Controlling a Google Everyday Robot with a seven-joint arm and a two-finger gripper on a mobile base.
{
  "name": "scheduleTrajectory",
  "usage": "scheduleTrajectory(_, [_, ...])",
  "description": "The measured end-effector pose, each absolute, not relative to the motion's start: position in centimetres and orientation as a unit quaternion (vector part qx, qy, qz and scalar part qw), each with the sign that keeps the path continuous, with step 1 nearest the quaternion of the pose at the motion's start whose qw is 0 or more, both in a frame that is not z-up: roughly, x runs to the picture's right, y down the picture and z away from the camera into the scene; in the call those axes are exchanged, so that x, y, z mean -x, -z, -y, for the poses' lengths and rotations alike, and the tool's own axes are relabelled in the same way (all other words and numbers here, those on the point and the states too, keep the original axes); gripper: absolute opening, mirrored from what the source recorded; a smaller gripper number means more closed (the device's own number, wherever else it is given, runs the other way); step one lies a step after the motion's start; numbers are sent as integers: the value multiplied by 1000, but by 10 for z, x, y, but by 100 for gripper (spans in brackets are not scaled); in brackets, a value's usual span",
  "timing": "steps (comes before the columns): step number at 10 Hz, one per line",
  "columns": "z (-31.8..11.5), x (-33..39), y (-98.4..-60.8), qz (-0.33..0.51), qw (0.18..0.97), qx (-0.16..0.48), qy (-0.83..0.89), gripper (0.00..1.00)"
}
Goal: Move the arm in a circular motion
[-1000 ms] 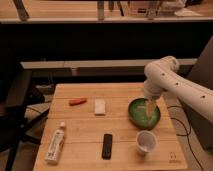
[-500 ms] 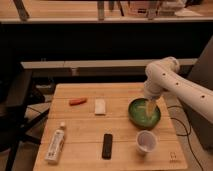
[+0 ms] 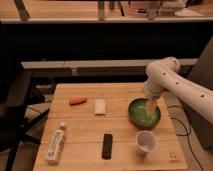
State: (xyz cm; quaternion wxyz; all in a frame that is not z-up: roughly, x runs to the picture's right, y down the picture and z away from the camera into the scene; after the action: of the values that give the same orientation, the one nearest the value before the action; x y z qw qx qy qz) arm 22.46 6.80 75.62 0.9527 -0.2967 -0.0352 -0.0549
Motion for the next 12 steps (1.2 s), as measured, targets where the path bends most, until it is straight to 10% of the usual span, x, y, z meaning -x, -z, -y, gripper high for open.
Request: scheduleTrajectory(12, [-75,-212,-752,52,944,310,102,80])
